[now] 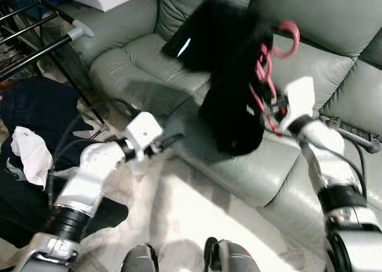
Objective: Hang hanger
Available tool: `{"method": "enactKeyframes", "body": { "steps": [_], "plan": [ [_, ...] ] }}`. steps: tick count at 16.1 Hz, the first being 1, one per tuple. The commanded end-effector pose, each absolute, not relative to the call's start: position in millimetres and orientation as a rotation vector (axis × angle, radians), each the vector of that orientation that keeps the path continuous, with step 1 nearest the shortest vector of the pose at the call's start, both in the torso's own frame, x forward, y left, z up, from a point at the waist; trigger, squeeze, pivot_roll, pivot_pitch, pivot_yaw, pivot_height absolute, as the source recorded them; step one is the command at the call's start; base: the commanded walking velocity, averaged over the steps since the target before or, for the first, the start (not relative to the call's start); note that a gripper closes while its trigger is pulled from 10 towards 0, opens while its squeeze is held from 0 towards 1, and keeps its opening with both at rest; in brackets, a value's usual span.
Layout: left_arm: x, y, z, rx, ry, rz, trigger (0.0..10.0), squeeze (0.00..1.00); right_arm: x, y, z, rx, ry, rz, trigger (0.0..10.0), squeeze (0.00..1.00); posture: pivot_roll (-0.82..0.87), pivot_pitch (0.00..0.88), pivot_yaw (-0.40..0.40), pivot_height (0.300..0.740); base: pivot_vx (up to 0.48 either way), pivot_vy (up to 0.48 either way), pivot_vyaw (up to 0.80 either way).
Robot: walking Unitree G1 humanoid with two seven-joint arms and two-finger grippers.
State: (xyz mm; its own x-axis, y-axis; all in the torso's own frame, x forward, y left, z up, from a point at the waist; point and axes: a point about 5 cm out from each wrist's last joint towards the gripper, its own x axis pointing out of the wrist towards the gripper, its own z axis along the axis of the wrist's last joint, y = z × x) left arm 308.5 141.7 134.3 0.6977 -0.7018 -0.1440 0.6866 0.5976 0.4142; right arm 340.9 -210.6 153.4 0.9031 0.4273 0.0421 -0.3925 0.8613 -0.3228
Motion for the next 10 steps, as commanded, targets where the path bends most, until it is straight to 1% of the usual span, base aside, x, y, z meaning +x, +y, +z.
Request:
{"method": "enactKeyframes", "body": {
  "steps": [1, 3, 4, 7, 10],
  "plan": [
    [315.2, 158.8, 145.5, 0.537, -0.099, -0.720, 10.0, 1.00, 326.9, -214.2, 145.6, -0.384, -0.061, 0.557, 10.0, 0.00, -0.08, 0.116, -0.021, 0.740, 0.000, 0.000, 0.00],
    [316.7, 164.0, 150.1, 0.584, -0.130, -0.695, 10.0, 1.00, 317.3, -220.0, 135.3, -0.422, -0.003, 0.625, 10.0, 0.00, -0.08, 0.117, -0.021, 0.740, 0.000, 0.000, 0.00],
    [314.7, 167.5, 151.5, 0.656, -0.155, -0.709, 10.0, 1.00, 305.7, -224.6, 124.8, -0.455, 0.073, 0.727, 10.0, 0.00, -0.08, 0.114, -0.018, 0.740, 0.000, 0.000, 0.00],
    [307.7, 168.9, 148.0, 0.799, -0.201, -0.776, 10.0, 1.00, 287.4, -226.6, 110.9, -0.489, 0.192, 0.901, 10.0, 0.00, -0.07, 0.112, -0.014, 0.740, 0.000, 0.000, 0.00],
    [306.9, 168.7, 147.5, 0.808, -0.205, -0.785, 10.0, 1.00, 286.1, -226.4, 110.1, -0.492, 0.200, 0.915, 10.0, 0.00, -0.07, 0.112, -0.014, 0.740, 0.000, 0.000, 0.00]
  ]
}}
